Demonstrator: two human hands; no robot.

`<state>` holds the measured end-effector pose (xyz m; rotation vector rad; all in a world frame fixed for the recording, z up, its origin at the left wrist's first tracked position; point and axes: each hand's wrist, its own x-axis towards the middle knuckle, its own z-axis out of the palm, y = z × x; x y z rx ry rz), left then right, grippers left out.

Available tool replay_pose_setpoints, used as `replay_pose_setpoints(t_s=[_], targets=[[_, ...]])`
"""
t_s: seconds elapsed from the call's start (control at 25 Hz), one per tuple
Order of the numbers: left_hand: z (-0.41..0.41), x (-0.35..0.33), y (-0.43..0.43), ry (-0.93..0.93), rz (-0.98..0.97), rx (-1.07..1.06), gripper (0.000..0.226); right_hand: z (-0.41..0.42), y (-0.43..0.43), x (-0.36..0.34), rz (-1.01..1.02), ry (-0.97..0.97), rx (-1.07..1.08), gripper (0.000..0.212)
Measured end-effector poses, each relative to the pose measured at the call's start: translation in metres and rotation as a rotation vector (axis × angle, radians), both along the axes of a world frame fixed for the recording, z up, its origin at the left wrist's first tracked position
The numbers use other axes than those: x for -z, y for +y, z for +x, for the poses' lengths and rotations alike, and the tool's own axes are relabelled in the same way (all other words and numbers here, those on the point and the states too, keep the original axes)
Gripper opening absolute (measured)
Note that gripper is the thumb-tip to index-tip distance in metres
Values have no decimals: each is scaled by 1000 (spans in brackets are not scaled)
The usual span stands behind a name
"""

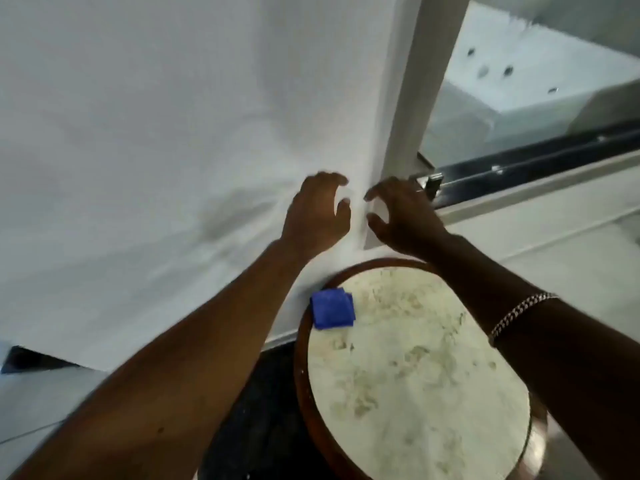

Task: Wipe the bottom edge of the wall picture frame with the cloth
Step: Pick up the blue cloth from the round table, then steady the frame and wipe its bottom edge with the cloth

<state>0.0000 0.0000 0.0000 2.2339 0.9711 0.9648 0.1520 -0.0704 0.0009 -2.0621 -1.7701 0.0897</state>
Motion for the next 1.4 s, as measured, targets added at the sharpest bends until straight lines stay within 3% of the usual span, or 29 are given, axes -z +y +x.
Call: replay_pose_setpoints(t_s=[0.16, 0.28, 0.4, 0.48, 0.6, 0.68, 0.84, 0.96, 1.12, 1.24, 1.4], targets=[[7, 169, -4, 229, -598, -217, 39, 4, -25, 160, -279, 208, 73, 34], [10, 273, -11, 369, -735, -329, 31, -7, -18, 263, -422, 403, 168, 38], [17, 326, -6, 253, -749, -498, 26, -28, 5, 325, -424, 562, 284, 48], [23, 342, 3, 184, -857, -594, 22, -36, 21, 347, -411, 691, 437, 53], [12, 324, 6, -149, -1263, -640, 29, -50, 35, 329, -330, 1066, 639, 49], [-3, 284, 6, -343, -1322, -598, 35, -56, 41, 288, -213, 1201, 554, 45], [-39, 153, 16, -603, -1119, -429, 33, -64, 52, 162, 24, 1452, 237, 45], [-62, 29, 31, -741, -796, -267, 33, -75, 60, 38, 191, 1459, -62, 48], [-84, -131, 51, -716, -105, -200, 34, -104, 75, -116, 579, 1104, -208, 57], [-100, -236, 61, -669, 349, -166, 28, -127, 90, -206, 838, 981, -263, 56], [-116, -324, 71, -556, 636, -202, 26, -146, 111, -286, 1178, 609, -76, 55]])
